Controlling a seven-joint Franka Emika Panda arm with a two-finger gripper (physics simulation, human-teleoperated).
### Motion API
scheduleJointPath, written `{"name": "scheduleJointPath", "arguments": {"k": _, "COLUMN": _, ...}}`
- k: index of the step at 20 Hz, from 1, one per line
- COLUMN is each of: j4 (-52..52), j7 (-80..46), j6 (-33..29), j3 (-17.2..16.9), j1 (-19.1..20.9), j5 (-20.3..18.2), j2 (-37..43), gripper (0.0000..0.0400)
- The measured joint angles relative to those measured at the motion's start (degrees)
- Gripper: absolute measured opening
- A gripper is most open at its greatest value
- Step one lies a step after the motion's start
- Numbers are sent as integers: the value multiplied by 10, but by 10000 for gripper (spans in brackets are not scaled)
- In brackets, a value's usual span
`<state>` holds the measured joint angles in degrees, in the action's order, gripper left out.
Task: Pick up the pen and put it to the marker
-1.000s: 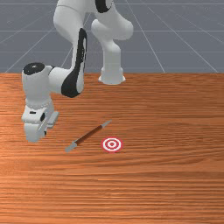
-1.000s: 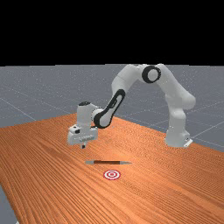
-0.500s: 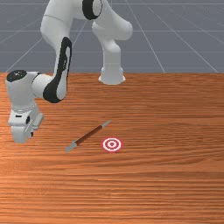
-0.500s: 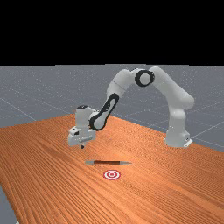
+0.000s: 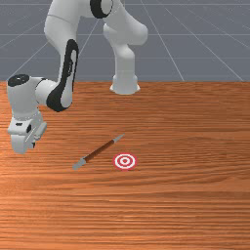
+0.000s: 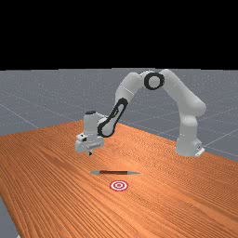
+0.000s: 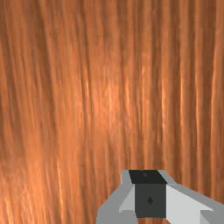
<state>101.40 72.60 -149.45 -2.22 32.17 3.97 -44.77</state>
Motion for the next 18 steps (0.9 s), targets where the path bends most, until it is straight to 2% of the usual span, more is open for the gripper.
{"name": "scheduleJointPath", "arguments": {"k": 1, "j4": 9, "j7": 3, "j6": 5, "j3": 8, "j1": 8, "j5": -12, "j2": 6, "gripper": 0}}
{"name": "scheduleJointPath", "arguments": {"k": 2, "j4": 49, "j7": 7, "j6": -42, "j3": 9, "j1": 13, "j5": -10, "j2": 22, "gripper": 0}}
{"name": "scheduleJointPath", "arguments": {"k": 3, "j4": 57, "j7": 35, "j6": -6, "j3": 26, "j1": 36, "j5": -26, "j2": 31, "gripper": 0}}
{"name": "scheduleJointPath", "arguments": {"k": 4, "j4": 102, "j7": 42, "j6": -54, "j3": 8, "j1": 29, "j5": 3, "j2": 51, "gripper": 0}}
{"name": "scheduleJointPath", "arguments": {"k": 9, "j4": 188, "j7": 39, "j6": -97, "j3": -5, "j1": 50, "j5": -3, "j2": 92, "gripper": 0}}
{"name": "scheduleJointPath", "arguments": {"k": 11, "j4": 220, "j7": -29, "j6": -108, "j3": -26, "j1": 17, "j5": -13, "j2": 108, "gripper": 0}}
{"name": "scheduleJointPath", "arguments": {"k": 13, "j4": 270, "j7": -108, "j6": -128, "j3": -44, "j1": -38, "j5": -19, "j2": 132, "gripper": 0}}
{"name": "scheduleJointPath", "arguments": {"k": 16, "j4": 324, "j7": -146, "j6": -154, "j3": -45, "j1": -97, "j5": -8, "j2": 157, "gripper": 0}}
{"name": "scheduleJointPath", "arguments": {"k": 18, "j4": 340, "j7": -166, "j6": -161, "j3": -48, "j1": -120, "j5": -6, "j2": 165, "gripper": 0}}
